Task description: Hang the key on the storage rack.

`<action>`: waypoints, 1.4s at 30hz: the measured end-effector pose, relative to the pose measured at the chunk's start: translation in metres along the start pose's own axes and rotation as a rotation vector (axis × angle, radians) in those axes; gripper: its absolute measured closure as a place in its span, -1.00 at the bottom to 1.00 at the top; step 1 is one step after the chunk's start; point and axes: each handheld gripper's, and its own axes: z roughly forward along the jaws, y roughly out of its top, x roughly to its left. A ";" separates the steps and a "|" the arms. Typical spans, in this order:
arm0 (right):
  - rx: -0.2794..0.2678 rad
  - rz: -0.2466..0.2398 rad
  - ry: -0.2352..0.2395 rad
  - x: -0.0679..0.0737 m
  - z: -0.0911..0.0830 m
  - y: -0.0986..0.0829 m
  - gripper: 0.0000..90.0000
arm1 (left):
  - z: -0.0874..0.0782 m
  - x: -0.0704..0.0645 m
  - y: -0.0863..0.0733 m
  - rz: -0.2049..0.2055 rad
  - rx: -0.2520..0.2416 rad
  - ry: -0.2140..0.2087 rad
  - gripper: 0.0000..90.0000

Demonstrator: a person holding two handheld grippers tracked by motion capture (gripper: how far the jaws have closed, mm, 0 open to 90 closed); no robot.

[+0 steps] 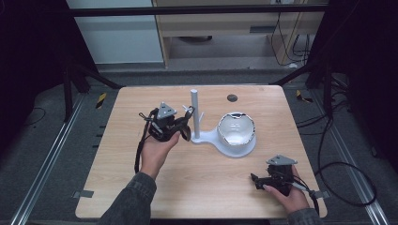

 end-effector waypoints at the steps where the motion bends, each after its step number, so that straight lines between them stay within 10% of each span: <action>1: 0.000 0.000 0.000 0.000 0.000 0.000 -0.99 | 0.001 0.000 0.000 -0.003 0.002 0.002 0.78; 42: 0.000 -0.001 0.001 0.000 0.000 0.000 -0.99 | 0.023 -0.001 -0.003 -0.025 0.012 -0.002 0.78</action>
